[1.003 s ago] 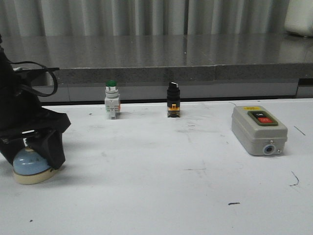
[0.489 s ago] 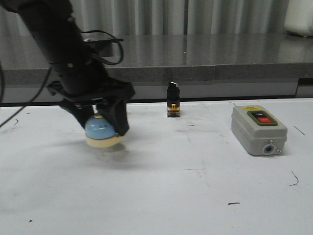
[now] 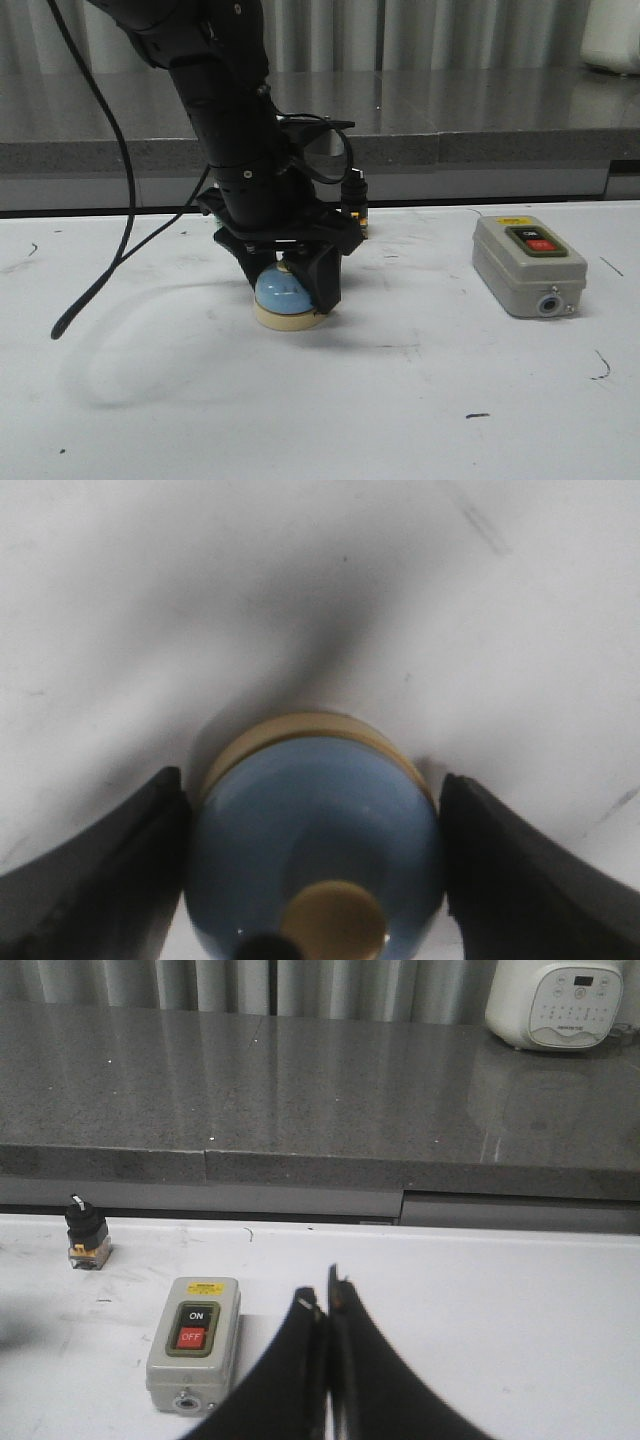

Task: Place and press bell with both arms
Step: 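Carry the bell with the left gripper toward the table centre and set it down, then open the left gripper and lift it away from the bell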

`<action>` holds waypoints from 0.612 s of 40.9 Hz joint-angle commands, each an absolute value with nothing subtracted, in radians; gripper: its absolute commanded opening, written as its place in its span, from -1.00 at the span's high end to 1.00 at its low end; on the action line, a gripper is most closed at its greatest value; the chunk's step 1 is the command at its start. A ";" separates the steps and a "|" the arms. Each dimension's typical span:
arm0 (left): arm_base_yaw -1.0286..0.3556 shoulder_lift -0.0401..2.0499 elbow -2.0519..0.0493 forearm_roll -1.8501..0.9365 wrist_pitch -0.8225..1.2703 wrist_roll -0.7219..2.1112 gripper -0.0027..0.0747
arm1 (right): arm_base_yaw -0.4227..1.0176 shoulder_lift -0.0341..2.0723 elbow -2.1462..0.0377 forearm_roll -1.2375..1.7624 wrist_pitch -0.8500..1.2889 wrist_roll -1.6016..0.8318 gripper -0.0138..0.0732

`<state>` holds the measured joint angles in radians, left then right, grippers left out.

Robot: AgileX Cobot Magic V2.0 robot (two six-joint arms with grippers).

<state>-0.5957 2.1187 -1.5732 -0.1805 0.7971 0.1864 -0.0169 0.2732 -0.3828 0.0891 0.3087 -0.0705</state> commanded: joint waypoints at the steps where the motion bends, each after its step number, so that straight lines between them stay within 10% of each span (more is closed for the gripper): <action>1: -0.605 2.065 -1.606 -0.181 0.789 0.186 -0.16 | -0.023 0.289 -0.421 0.095 0.222 -0.073 0.82; 6: -0.605 2.065 -1.606 -0.180 0.800 0.186 -0.42 | -0.023 0.289 -0.421 0.095 0.222 -0.073 0.82; 25: -0.594 1.940 -1.644 -0.178 0.841 0.186 -0.34 | -0.023 0.289 -0.421 0.095 0.222 -0.073 0.82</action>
<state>-0.5974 2.0541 -1.6137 -0.1672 0.8564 0.1864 -0.0169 0.2732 -0.3828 0.0891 0.3087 -0.0705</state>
